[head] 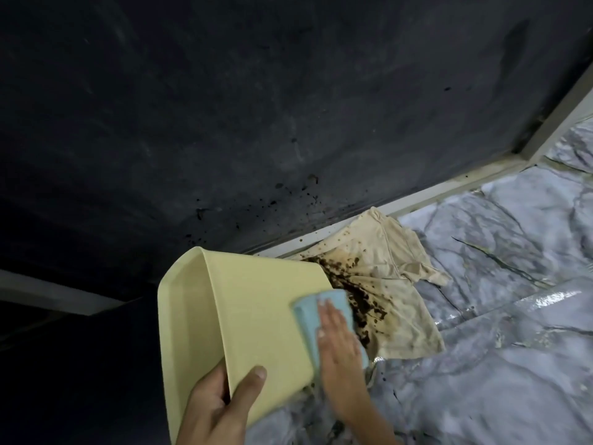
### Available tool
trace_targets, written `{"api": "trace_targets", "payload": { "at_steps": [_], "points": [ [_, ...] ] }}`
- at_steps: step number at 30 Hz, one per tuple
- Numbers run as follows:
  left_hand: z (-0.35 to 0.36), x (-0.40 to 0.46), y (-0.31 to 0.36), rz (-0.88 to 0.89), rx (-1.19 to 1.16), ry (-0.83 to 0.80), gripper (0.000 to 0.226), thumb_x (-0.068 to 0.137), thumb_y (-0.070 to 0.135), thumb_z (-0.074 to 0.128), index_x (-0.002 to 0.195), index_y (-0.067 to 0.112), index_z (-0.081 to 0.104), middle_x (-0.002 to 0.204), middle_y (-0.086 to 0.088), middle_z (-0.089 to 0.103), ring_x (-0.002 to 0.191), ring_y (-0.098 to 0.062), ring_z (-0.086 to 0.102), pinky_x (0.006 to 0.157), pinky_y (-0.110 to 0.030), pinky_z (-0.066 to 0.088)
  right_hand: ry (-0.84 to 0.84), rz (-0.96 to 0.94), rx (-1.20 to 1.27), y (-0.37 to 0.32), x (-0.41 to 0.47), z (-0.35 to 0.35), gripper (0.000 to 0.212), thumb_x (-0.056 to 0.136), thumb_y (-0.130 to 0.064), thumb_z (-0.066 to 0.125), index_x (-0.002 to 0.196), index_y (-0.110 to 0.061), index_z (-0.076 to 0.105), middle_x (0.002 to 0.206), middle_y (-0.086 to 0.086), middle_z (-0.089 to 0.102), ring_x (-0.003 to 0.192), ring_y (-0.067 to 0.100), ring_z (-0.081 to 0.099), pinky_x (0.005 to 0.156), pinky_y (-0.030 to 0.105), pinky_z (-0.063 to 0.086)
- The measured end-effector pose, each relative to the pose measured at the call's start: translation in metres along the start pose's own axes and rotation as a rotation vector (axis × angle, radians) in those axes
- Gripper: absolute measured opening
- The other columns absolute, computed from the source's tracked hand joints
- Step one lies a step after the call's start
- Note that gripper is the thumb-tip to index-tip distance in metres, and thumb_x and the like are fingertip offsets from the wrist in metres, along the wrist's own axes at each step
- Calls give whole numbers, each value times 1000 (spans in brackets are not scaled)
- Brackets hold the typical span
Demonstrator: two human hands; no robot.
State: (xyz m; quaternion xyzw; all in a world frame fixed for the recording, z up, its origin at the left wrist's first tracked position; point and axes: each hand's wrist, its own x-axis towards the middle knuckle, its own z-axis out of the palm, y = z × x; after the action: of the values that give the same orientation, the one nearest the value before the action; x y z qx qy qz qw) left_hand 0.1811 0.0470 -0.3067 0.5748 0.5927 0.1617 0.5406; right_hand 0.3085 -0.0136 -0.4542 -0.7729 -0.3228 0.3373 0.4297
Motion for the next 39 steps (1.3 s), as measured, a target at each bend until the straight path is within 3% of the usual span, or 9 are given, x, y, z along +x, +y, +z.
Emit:
{"api": "trace_targets", "payload": {
  "at_steps": [5,12,15,18,22,26,31,35,39],
  "points": [
    [6,-8,1,-2,24,-5,24,89,-1,71,91,21,79,78,21,82,72,15,71,58,3,47,-10,158,105,4,13,-1,39,96,-60,9,134,-67,3,153,-36,-2,147,1,-11,121,41,-9],
    [-4,-3,-4,-50,113,-174,34,84,7,77,115,21,73,97,24,82,92,13,72,71,2,48,-146,-254,70,-96,40,-8,44,103,-47,21,145,-60,11,157,-34,8,144,-9,-6,119,32,-10],
    [-11,3,21,-254,20,-357,63,55,27,91,116,18,77,106,0,84,107,-15,77,97,-25,55,-45,-110,104,-61,48,-16,43,103,-48,25,144,-59,19,156,-33,15,144,-10,1,121,44,5],
    [-3,39,63,-296,-52,-180,63,63,51,87,113,13,73,103,-8,84,100,-32,78,98,-52,58,-44,-150,104,-35,29,-17,43,103,-47,29,143,-60,21,154,-36,19,144,-9,3,121,44,11],
    [7,96,111,-314,-82,70,65,83,70,60,114,13,57,100,-12,75,90,-31,73,89,-45,60,-68,-135,86,-26,10,-12,46,102,-47,32,138,-69,15,151,-45,10,143,-11,-5,122,44,7],
    [11,127,111,-285,186,112,58,92,53,54,125,6,60,105,-12,71,98,-33,69,99,-48,56,-45,-156,21,-27,9,-13,51,100,-49,29,135,-73,2,147,-50,-8,142,-12,-13,122,39,2],
    [21,96,104,-71,363,117,45,97,47,53,88,3,59,71,-6,60,67,-29,62,69,-39,53,85,-111,15,-32,17,-7,47,100,-49,15,141,-66,0,149,-45,-14,144,-7,-14,122,43,2],
    [14,35,93,87,347,91,51,96,45,57,70,2,64,61,-15,68,61,-32,65,59,-37,52,244,-179,84,-58,21,-31,51,100,-52,10,151,-43,11,158,-34,0,148,2,-8,120,34,-7],
    [15,1,60,84,202,54,24,91,29,70,71,19,79,77,17,82,76,-4,76,65,-19,55,203,-294,-104,-87,22,-64,49,102,-44,15,147,-40,33,154,-27,28,148,1,5,121,38,-4]
  ]
}}
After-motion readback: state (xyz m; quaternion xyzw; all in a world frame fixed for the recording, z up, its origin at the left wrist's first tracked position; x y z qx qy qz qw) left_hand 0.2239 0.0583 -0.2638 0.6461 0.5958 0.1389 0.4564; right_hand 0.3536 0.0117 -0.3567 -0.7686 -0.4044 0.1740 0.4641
